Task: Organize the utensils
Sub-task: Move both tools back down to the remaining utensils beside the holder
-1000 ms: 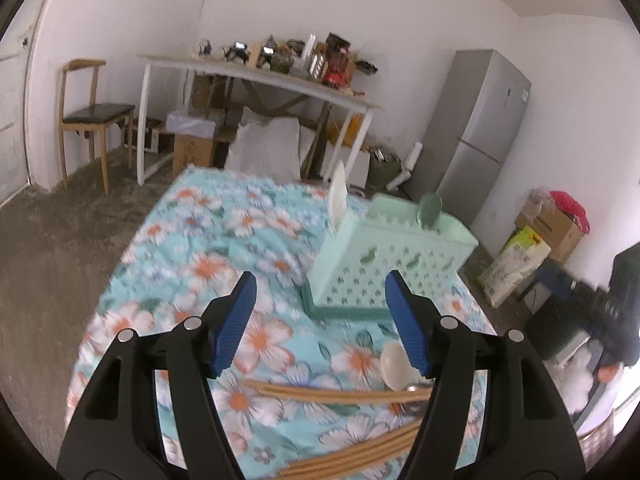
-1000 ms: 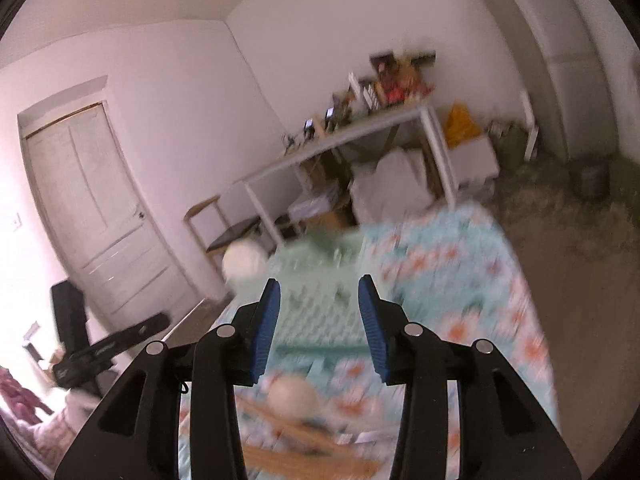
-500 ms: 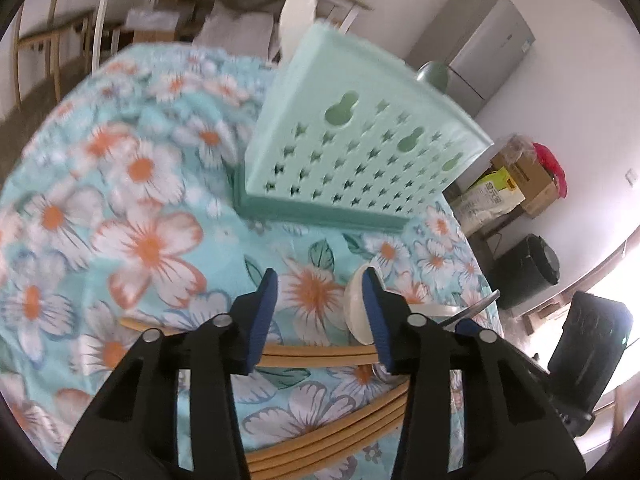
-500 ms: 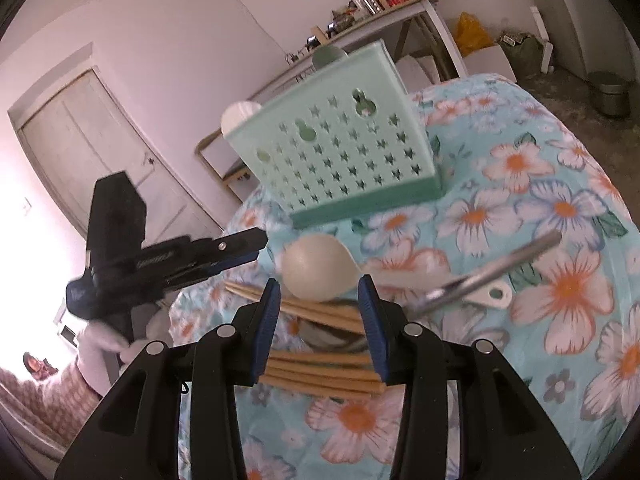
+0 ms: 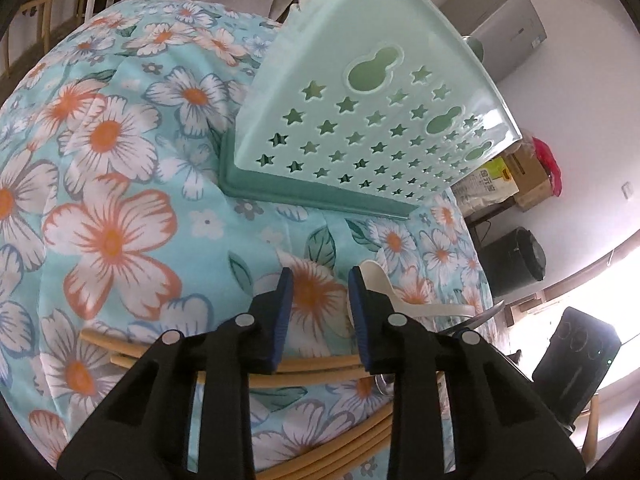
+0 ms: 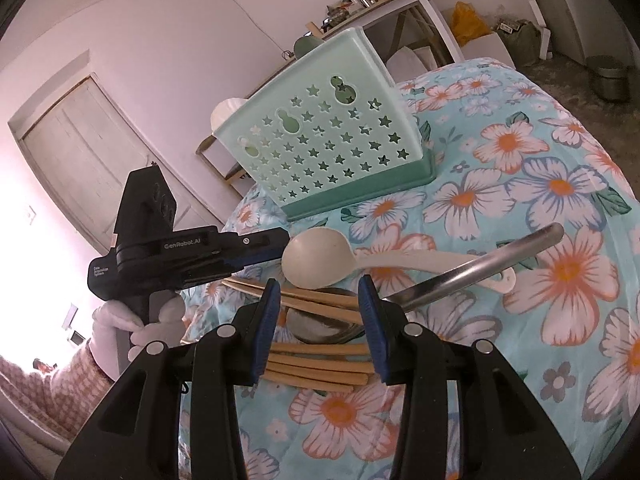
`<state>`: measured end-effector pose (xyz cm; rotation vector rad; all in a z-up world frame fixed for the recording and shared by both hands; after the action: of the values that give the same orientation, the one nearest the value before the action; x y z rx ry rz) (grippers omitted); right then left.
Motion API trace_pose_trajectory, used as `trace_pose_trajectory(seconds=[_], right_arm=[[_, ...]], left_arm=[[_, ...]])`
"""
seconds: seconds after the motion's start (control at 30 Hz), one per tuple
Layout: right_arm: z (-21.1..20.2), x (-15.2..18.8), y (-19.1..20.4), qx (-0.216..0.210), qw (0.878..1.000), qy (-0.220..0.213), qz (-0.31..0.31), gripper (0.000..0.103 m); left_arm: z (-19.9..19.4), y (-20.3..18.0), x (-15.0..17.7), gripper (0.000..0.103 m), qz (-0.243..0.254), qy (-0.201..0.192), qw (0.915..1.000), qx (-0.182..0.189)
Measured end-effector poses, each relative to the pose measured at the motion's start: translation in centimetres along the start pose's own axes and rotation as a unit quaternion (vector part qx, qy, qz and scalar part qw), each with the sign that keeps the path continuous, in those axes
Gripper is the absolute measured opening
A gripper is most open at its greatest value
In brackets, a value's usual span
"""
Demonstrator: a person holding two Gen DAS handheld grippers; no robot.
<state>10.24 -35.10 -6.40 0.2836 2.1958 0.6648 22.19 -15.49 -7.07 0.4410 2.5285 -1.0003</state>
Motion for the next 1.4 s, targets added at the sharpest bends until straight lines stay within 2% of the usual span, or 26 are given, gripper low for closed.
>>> trace_pose_trajectory(seconds=[0.5, 0.7, 0.8, 0.9, 0.97, 1.0, 1.07, 1.17, 1.3, 1.4], right_arm=[[-0.9, -0.2, -0.9, 0.0, 1.0, -0.008, 0.016, 0.04], [-1.2, -0.4, -1.5, 0.008, 1.0, -0.009, 0.028, 0.04], [-1.3, -0.4, -1.1, 0.011, 1.0, -0.009, 0.021, 0.04], [-1.4, -0.3, -0.7, 0.012, 1.0, -0.008, 0.016, 0.04], [-1.3, -0.2, -0.6, 0.014, 1.0, -0.006, 0.016, 0.04], [-1.3, -0.1, -0.6, 0.015, 1.0, -0.006, 0.017, 0.04], [-1.2, 0.0, -0.5, 0.016, 1.0, -0.006, 0.018, 0.04], [-1.2, 0.1, -0.3, 0.017, 1.0, -0.005, 0.019, 0.04], [-1.2, 0.2, 0.0, 0.021, 1.0, -0.003, 0.015, 0.04], [-1.2, 0.2, -0.1, 0.023, 1.0, -0.004, 0.016, 0.04]], left_arm=[[0.9, 0.0, -0.6, 0.027, -0.014, 0.014, 0.9998, 0.005], [1.2, -0.5, 0.6, 0.027, 0.027, 0.029, 0.9982, -0.044], [0.0, -0.9, 1.0, 0.027, 0.042, 0.009, 0.9979, -0.049], [-2.4, -2.3, 1.3, 0.027, 0.082, -0.029, 0.9958, -0.027], [-3.0, -3.6, 2.4, 0.027, 0.114, -0.011, 0.9934, 0.001], [-2.8, -4.0, 3.3, 0.027, 0.122, 0.016, 0.9923, 0.014], [-1.6, -3.9, 4.3, 0.027, 0.112, 0.061, 0.9918, 0.011], [0.0, -2.3, 4.9, 0.027, 0.048, 0.096, 0.9937, 0.032], [1.3, -0.8, 4.6, 0.027, -0.03, 0.108, 0.9901, 0.085], [1.8, -0.6, 4.9, 0.027, -0.047, 0.115, 0.9868, 0.103]])
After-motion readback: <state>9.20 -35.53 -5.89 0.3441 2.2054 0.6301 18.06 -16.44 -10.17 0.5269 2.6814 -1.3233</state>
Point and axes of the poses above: each gripper's, at about its wrist camera, not at the fingertips, and z roughly the way its jaws point, y to its left, x to its underside, the point moved 4 cm from there along z, roughly the way its jaws point, and after that the axes turned 4 degrees about x, right-handed, at the moved point
